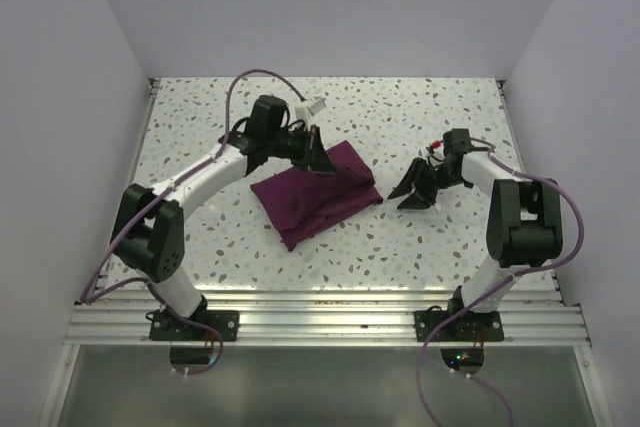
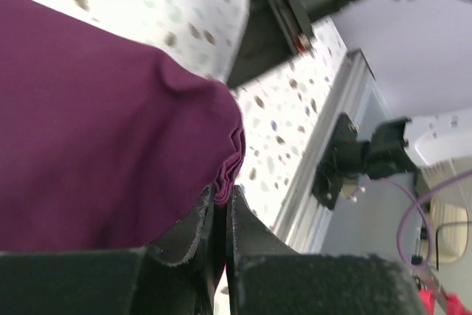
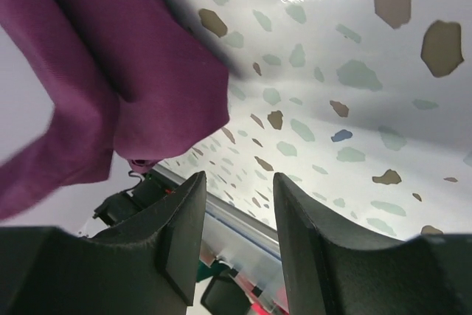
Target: Prepare the surgical pack
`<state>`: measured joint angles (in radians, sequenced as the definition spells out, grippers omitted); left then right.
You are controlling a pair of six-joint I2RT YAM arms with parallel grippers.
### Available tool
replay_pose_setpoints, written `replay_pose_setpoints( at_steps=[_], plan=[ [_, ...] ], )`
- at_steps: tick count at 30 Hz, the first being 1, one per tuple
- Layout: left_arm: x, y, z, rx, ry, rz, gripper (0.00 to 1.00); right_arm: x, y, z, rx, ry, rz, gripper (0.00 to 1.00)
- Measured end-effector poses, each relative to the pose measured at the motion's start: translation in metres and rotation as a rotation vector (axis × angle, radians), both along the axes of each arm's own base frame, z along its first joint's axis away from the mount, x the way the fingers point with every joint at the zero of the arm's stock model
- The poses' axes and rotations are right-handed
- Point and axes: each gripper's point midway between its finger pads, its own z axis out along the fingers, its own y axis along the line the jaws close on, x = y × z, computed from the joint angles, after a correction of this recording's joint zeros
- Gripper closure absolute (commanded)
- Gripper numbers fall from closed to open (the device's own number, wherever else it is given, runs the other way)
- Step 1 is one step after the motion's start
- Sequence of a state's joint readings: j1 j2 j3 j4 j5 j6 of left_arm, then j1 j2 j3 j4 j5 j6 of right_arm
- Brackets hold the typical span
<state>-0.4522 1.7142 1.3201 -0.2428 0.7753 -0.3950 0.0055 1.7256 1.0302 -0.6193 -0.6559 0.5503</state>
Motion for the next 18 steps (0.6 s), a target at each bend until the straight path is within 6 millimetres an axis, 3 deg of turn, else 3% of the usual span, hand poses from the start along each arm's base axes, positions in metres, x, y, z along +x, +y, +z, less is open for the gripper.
replay_pose_setpoints(
  at_steps=[2, 3, 4, 6, 9, 11, 13, 18],
  plan=[
    [-0.032, -0.012, -0.004, -0.003, 0.023, -0.043, 0.94, 0.005, 0.000, 0.004, -0.004, -0.017, 0.004, 0.54],
    [-0.045, -0.016, -0.007, 0.000, 0.039, -0.061, 0.87, 0.007, -0.001, 0.006, -0.005, -0.025, 0.006, 0.54],
    [-0.061, -0.020, -0.014, 0.009, 0.062, -0.083, 0.73, 0.008, -0.001, 0.007, -0.005, -0.030, 0.007, 0.54],
    [-0.089, -0.024, -0.029, 0.035, 0.110, -0.115, 0.63, 0.009, -0.001, 0.007, -0.007, -0.034, 0.008, 0.53],
    [-0.121, -0.028, -0.046, 0.070, 0.155, -0.150, 0.55, 0.009, -0.003, 0.007, -0.012, -0.031, 0.002, 0.53],
    [-0.136, -0.028, -0.046, 0.078, 0.155, -0.164, 0.50, 0.010, -0.007, 0.006, -0.013, -0.031, -0.008, 0.52],
    [-0.143, -0.027, -0.037, 0.073, 0.127, -0.162, 0.41, 0.011, -0.010, 0.006, -0.014, -0.029, -0.019, 0.49],
    [-0.130, -0.022, 0.008, 0.049, -0.019, -0.107, 0.41, 0.016, -0.012, 0.011, -0.013, -0.043, -0.021, 0.42]
  ],
)
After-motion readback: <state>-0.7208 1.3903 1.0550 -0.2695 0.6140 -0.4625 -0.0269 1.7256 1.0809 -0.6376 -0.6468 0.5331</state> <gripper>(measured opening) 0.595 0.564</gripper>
